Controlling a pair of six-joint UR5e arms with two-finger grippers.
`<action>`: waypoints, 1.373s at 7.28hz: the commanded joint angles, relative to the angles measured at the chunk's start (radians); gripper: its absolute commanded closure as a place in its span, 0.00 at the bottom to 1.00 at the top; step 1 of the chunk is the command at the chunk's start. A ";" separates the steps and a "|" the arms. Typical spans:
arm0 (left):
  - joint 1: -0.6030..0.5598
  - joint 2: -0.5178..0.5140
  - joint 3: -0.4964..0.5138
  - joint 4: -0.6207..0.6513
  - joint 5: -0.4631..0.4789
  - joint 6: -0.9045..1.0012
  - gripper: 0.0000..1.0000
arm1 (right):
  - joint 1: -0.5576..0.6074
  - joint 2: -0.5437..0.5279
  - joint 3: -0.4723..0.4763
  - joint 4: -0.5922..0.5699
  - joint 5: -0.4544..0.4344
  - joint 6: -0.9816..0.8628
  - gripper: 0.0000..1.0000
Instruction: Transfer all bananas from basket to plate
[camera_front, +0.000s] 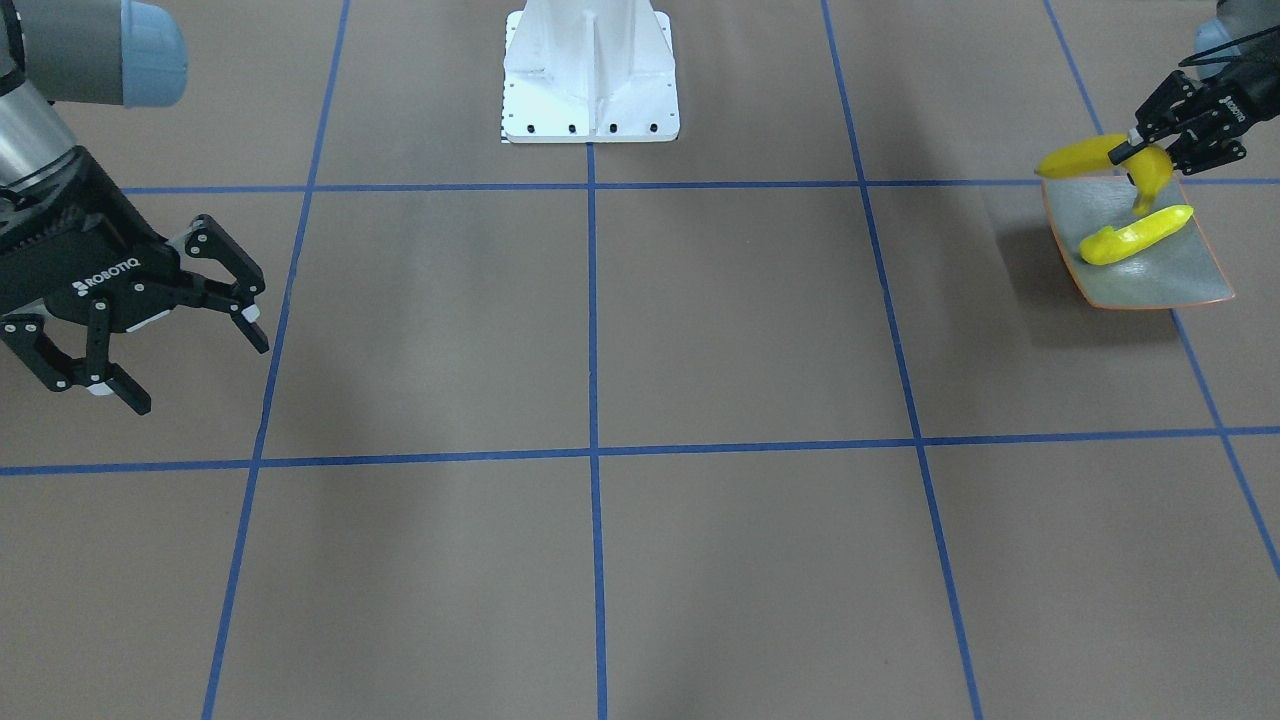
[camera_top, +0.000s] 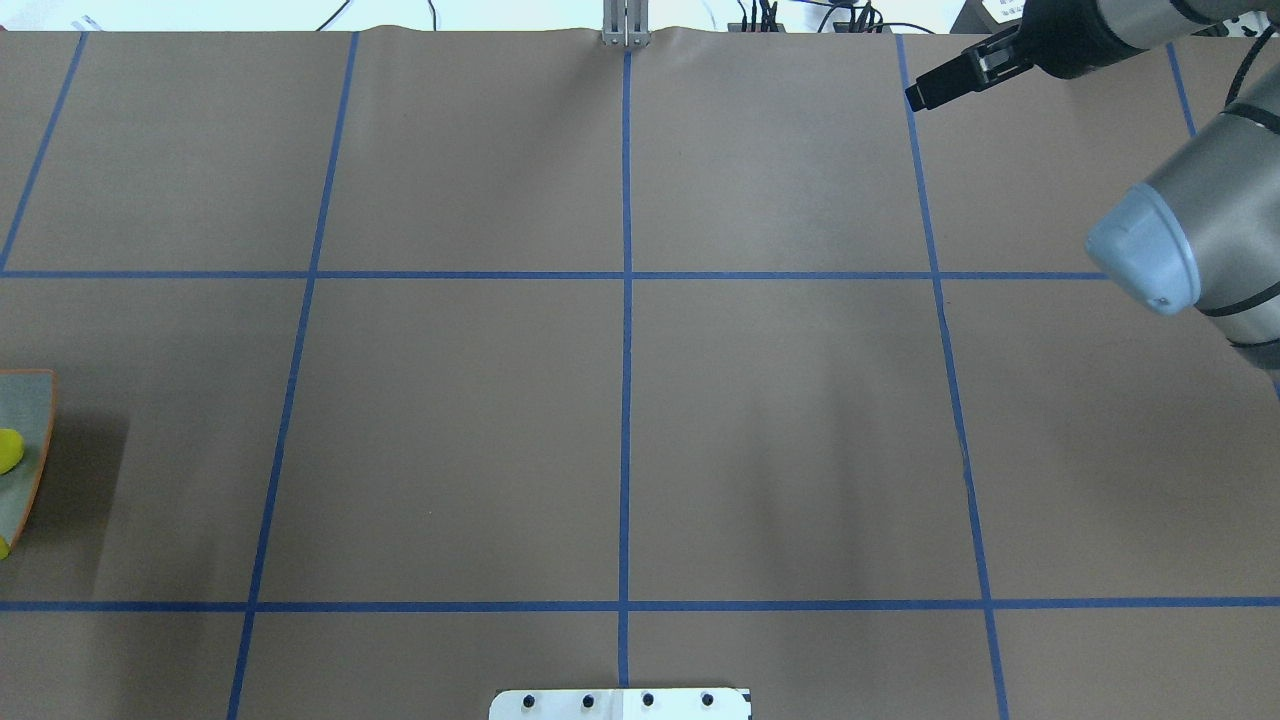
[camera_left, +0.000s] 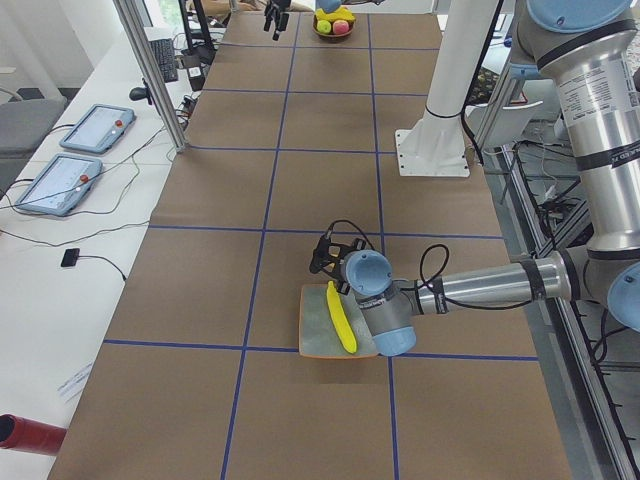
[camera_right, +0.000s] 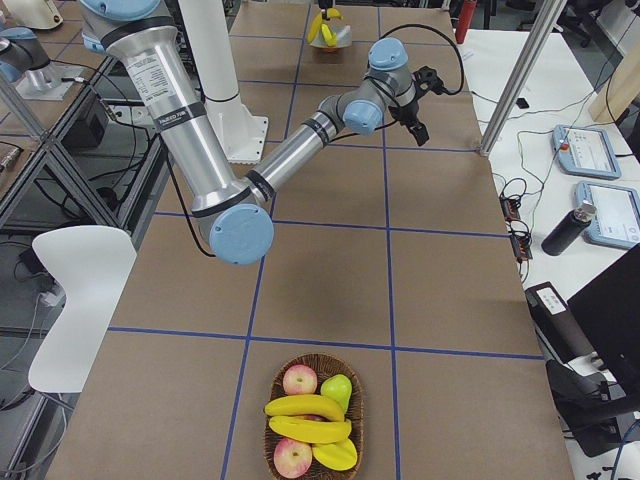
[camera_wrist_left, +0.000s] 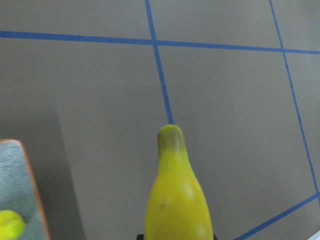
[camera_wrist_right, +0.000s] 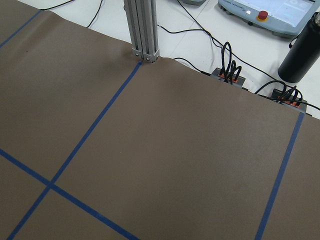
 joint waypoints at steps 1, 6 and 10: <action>-0.027 -0.006 0.062 -0.039 -0.015 0.006 1.00 | 0.018 -0.008 -0.004 0.001 0.025 -0.017 0.01; -0.047 -0.055 0.148 -0.033 -0.018 -0.004 1.00 | 0.018 -0.006 -0.004 0.004 0.023 -0.017 0.01; -0.128 -0.162 0.221 -0.025 -0.127 -0.066 1.00 | 0.016 -0.005 -0.004 0.004 0.022 -0.017 0.01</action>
